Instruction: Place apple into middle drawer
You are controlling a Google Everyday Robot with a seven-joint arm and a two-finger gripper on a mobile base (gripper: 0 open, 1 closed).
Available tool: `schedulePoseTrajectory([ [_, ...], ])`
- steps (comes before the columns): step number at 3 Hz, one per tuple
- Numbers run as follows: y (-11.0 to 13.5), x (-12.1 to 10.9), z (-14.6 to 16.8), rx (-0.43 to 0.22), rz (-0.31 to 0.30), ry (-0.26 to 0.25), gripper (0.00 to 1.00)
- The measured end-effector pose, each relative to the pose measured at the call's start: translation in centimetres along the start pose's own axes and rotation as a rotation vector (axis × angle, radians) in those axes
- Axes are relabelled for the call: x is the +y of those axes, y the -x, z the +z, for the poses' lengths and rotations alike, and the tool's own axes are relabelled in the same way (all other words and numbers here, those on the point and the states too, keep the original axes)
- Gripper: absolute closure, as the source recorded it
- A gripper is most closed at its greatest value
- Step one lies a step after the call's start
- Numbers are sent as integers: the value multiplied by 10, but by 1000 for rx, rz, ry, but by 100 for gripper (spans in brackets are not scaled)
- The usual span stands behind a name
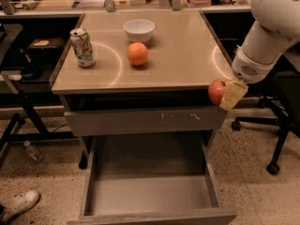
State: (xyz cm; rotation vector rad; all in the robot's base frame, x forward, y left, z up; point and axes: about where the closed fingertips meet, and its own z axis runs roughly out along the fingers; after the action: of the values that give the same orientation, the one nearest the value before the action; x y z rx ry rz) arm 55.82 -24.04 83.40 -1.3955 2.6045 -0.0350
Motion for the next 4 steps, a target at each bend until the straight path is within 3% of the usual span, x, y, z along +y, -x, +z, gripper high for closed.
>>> schedulePoseTrajectory([
  [1, -30, 33, -5, 15, 40, 22, 100],
  [2, -30, 33, -5, 15, 40, 23, 100],
  [3, -24, 66, 20, 21, 1, 88, 100],
  [4, -3, 112, 60, 11, -58, 194, 100],
])
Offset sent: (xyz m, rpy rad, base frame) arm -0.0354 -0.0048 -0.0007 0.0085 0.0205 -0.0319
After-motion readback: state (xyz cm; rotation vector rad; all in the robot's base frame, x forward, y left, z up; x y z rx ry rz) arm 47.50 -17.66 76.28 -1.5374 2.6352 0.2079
